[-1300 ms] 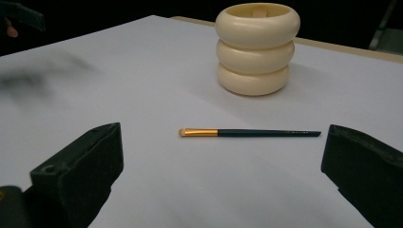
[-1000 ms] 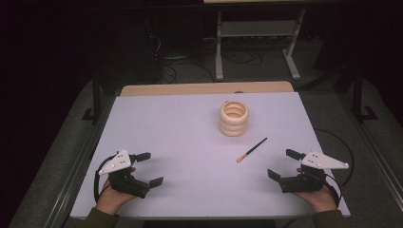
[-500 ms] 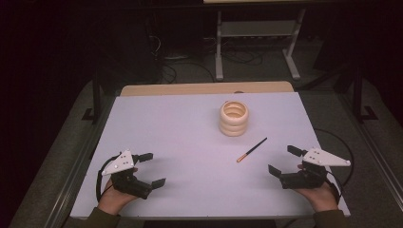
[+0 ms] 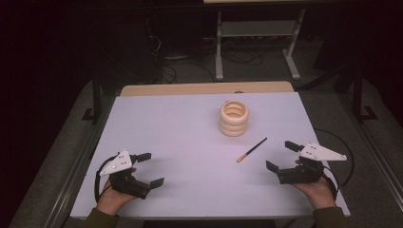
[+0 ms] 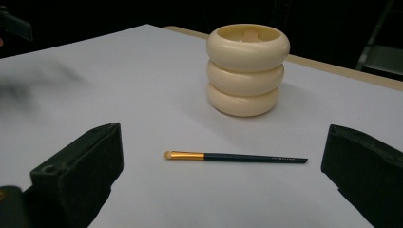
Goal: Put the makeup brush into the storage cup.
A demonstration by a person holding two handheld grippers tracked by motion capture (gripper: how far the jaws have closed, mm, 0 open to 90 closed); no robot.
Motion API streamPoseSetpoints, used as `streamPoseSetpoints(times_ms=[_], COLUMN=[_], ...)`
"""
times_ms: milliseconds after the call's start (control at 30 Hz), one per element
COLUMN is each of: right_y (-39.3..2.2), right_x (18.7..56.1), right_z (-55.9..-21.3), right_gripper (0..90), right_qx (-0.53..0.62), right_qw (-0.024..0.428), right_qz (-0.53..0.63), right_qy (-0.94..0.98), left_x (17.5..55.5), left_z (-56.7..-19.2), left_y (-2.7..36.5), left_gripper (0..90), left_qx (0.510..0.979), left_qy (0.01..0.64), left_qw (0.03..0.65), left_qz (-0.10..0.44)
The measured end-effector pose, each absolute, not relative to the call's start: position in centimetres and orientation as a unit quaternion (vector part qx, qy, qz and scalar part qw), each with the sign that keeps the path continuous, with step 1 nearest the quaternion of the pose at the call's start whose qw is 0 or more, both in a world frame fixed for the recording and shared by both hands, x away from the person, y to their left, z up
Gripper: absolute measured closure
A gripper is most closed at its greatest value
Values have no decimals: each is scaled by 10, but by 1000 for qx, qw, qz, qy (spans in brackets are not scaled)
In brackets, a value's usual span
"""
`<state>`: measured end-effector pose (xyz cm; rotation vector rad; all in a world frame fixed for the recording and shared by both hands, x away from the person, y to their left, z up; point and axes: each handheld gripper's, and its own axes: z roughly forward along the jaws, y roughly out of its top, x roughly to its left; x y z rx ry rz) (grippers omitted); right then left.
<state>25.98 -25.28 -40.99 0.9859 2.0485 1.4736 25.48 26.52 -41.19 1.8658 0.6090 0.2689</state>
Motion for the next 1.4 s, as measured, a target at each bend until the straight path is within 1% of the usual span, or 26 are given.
streamPoseSetpoints(times_ms=[200,267,667,1400], right_y=[-252,-251,-246,-236], right_x=[264,268,278,290], right_z=[-405,-405,-401,-391], right_gripper=[0,0,0,0], right_qx=[359,353,349,335], right_qw=[217,225,226,211], right_qz=[538,534,535,529], right_qy=[732,734,735,751], left_x=[255,255,255,256], left_z=[-412,-412,-411,-412], left_y=[266,267,267,267], left_gripper=[0,0,0,0], left_qx=[788,786,785,787], left_qy=[258,259,260,261], left_qw=[548,550,551,549], left_qz=[114,115,114,111])
